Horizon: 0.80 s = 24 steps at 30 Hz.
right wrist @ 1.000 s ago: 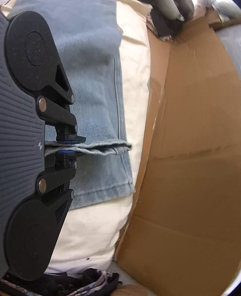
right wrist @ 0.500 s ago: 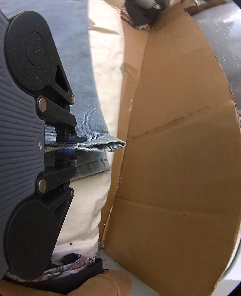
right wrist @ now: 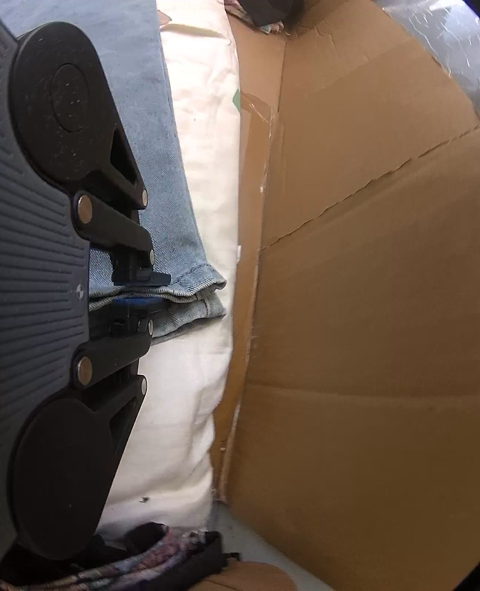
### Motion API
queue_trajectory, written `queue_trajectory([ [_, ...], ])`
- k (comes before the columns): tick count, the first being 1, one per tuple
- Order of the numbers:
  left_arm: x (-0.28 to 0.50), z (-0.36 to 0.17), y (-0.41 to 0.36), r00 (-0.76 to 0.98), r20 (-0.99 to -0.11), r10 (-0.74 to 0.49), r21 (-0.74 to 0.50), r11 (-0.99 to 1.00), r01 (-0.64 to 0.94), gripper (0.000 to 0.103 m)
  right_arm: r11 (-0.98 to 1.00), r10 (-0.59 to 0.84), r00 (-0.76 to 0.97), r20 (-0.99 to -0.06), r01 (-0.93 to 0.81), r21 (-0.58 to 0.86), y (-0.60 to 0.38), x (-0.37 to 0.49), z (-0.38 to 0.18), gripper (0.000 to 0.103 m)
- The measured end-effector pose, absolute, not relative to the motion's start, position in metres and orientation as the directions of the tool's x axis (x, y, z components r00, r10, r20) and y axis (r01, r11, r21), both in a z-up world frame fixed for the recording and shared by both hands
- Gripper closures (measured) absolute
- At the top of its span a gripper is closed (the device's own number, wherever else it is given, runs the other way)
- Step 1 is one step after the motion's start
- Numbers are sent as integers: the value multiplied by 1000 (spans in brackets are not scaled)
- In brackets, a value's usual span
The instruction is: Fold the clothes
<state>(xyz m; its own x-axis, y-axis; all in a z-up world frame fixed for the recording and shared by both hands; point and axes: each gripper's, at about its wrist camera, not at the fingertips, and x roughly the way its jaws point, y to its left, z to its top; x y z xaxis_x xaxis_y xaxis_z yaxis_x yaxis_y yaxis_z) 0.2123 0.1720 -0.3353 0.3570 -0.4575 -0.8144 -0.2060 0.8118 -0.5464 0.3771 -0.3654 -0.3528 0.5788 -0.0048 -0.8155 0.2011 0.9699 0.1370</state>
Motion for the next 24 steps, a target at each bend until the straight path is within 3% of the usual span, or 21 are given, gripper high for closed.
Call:
queue_trajectory([
  [8, 212, -335, 172, 365, -811, -457, -548, 812, -200, 35, 967, -66, 616, -785, 235, 103, -362, 388, -337, 100],
  [15, 207, -338, 178, 359, -812, -459, -548, 812, -200, 35, 952, -76, 574, -815, 284, 111, -371, 390, -354, 99],
  [16, 207, -338, 179, 359, -812, -460, -549, 811, -203, 35, 951, -76, 576, -814, 287, 114, -373, 390, -354, 90],
  [24, 205, -336, 180, 368, -806, -464, -555, 809, -195, 35, 964, -20, 625, -781, 219, 150, -372, 374, -319, 79],
])
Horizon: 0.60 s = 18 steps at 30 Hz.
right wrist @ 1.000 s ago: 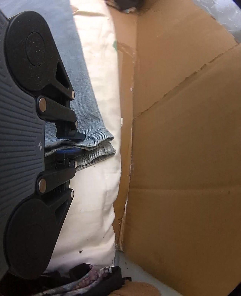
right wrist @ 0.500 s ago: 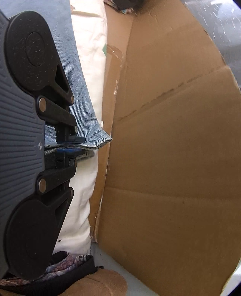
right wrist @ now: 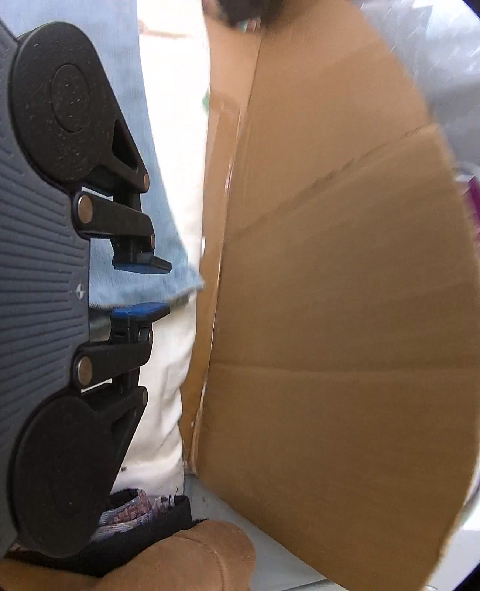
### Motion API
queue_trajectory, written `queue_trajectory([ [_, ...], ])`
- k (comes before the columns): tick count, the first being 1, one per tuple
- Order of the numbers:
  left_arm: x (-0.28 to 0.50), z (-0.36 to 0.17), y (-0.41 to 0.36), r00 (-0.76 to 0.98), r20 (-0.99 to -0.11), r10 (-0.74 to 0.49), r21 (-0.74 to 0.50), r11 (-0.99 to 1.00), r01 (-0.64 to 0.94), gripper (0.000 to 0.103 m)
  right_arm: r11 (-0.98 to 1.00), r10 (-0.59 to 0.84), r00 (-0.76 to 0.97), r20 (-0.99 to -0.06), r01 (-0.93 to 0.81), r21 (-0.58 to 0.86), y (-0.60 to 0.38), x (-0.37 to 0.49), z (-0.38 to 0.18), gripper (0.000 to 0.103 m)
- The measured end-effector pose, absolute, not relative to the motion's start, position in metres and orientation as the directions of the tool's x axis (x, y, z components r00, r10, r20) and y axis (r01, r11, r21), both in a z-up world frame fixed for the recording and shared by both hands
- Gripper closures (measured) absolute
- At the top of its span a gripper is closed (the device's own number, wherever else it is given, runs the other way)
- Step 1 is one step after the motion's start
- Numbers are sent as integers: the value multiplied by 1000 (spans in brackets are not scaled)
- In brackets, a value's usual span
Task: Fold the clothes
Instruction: 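Open the right gripper and release the leg onto the jeans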
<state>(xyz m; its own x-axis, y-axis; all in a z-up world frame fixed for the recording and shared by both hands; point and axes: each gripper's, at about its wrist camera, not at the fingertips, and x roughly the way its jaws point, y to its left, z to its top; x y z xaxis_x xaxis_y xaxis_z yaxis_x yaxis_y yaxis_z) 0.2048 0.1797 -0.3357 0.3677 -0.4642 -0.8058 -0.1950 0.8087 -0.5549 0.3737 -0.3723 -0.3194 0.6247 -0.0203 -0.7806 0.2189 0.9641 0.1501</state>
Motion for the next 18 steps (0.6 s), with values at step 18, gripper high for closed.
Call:
queue_trajectory([
  [18, 223, -317, 142, 323, -827, -460, -516, 850, -111, 35, 937, 36, 656, -754, 240, 254, -351, 202, -278, 67],
])
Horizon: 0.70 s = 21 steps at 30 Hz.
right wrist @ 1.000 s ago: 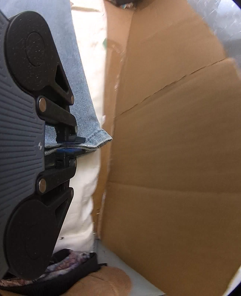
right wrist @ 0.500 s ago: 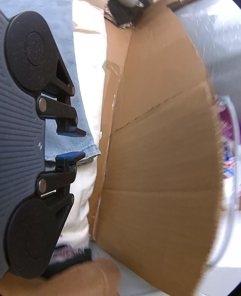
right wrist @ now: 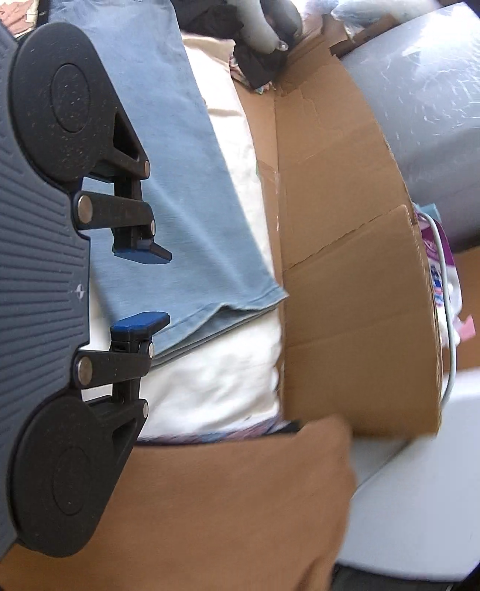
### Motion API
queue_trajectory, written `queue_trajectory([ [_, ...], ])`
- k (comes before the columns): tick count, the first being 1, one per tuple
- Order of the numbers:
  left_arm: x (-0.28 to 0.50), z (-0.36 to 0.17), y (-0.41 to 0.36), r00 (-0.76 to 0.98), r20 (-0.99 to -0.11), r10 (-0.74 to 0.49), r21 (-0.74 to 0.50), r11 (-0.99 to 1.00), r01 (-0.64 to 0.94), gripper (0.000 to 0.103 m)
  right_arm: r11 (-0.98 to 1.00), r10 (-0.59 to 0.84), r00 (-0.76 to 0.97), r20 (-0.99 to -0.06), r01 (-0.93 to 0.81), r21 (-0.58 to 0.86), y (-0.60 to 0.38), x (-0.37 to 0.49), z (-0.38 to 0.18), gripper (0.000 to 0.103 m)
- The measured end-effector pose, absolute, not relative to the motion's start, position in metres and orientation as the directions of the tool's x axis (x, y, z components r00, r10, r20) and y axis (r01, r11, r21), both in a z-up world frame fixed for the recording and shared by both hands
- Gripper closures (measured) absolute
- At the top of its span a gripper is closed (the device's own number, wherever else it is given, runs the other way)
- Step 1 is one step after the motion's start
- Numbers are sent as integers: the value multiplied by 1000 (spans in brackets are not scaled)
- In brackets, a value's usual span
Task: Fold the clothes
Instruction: 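Open the right gripper and release the leg onto the jeans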
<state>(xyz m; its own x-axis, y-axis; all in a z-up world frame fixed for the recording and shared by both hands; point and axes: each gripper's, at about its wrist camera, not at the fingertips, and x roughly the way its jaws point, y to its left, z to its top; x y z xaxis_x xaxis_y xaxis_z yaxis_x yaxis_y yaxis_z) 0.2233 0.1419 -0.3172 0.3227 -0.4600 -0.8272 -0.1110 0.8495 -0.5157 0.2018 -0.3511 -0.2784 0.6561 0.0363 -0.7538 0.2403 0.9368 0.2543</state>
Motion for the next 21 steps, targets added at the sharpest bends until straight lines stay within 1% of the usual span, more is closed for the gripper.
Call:
queue_trajectory([
  [5, 239, -303, 132, 309, -848, -430, -470, 880, -64, 35, 902, 15, 696, -718, 301, 310, -352, 167, -297, 67],
  [10, 245, -296, 115, 269, -873, -406, -423, 906, -7, 35, 864, 42, 716, -696, 325, 386, -355, 166, -317, 67],
  [12, 246, -296, 107, 250, -881, -402, -414, 910, 5, 35, 836, 52, 725, -687, 345, 427, -358, 169, -326, 64],
  [14, 247, -298, 98, 240, -885, -399, -404, 914, 31, 35, 806, 60, 728, -683, 368, 463, -361, 173, -335, 59],
  [15, 246, -300, 93, 241, -885, -399, -399, 915, 50, 35, 796, 63, 728, -683, 376, 475, -361, 175, -339, 59],
  [18, 245, -312, 82, 236, -881, -410, -409, 911, 56, 35, 785, 82, 716, -693, 382, 487, -361, 181, -349, 59],
  [21, 244, -320, 76, 227, -871, -436, -442, 896, 23, 35, 764, 60, 698, -714, 428, 483, -365, 182, -357, 59],
])
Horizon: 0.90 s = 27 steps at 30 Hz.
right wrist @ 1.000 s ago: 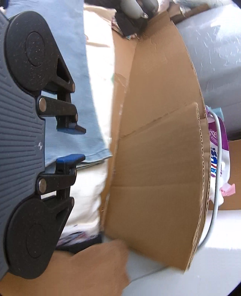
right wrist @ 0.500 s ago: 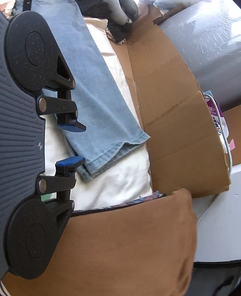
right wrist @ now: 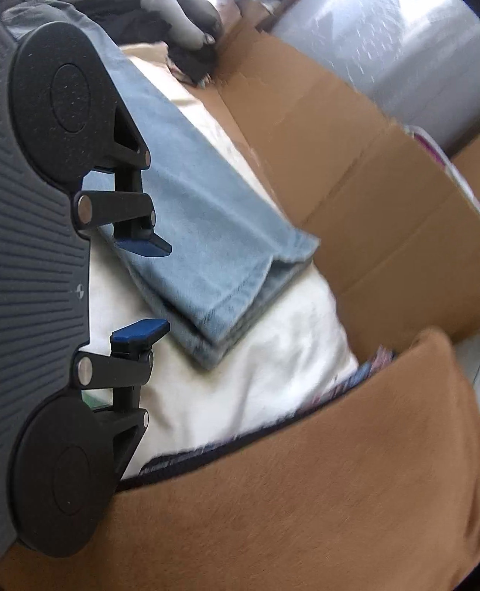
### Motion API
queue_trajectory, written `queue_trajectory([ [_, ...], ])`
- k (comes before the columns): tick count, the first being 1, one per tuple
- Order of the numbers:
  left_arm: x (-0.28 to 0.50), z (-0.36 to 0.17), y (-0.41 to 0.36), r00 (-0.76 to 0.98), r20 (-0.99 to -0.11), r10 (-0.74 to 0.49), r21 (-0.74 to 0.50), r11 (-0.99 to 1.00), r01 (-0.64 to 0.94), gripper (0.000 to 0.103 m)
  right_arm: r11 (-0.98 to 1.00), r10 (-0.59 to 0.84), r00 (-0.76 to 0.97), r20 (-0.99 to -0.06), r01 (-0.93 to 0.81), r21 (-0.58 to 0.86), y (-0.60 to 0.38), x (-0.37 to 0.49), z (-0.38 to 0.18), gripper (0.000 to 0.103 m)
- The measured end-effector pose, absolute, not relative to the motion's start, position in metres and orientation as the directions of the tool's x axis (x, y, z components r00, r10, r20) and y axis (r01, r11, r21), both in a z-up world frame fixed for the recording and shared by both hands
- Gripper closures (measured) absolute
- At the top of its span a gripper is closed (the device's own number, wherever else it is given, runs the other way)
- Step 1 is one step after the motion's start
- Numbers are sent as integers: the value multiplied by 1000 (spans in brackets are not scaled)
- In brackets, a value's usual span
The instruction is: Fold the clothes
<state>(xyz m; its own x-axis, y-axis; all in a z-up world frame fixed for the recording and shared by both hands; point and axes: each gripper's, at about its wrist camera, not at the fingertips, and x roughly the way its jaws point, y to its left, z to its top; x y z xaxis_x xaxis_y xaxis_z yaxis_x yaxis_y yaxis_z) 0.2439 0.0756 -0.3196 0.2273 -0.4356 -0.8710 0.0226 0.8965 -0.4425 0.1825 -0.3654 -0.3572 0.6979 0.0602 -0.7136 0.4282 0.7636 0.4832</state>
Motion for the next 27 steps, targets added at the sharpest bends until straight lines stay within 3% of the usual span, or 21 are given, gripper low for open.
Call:
queue_trajectory([
  [11, 240, -328, 71, 246, -859, -449, -464, 886, -5, 35, 690, 77, 740, -669, 445, 571, -378, 167, -368, 58],
  [27, 244, -332, 79, 262, -856, -445, -468, 883, -29, 35, 711, 54, 766, -641, 422, 563, -376, 176, -368, 59],
])
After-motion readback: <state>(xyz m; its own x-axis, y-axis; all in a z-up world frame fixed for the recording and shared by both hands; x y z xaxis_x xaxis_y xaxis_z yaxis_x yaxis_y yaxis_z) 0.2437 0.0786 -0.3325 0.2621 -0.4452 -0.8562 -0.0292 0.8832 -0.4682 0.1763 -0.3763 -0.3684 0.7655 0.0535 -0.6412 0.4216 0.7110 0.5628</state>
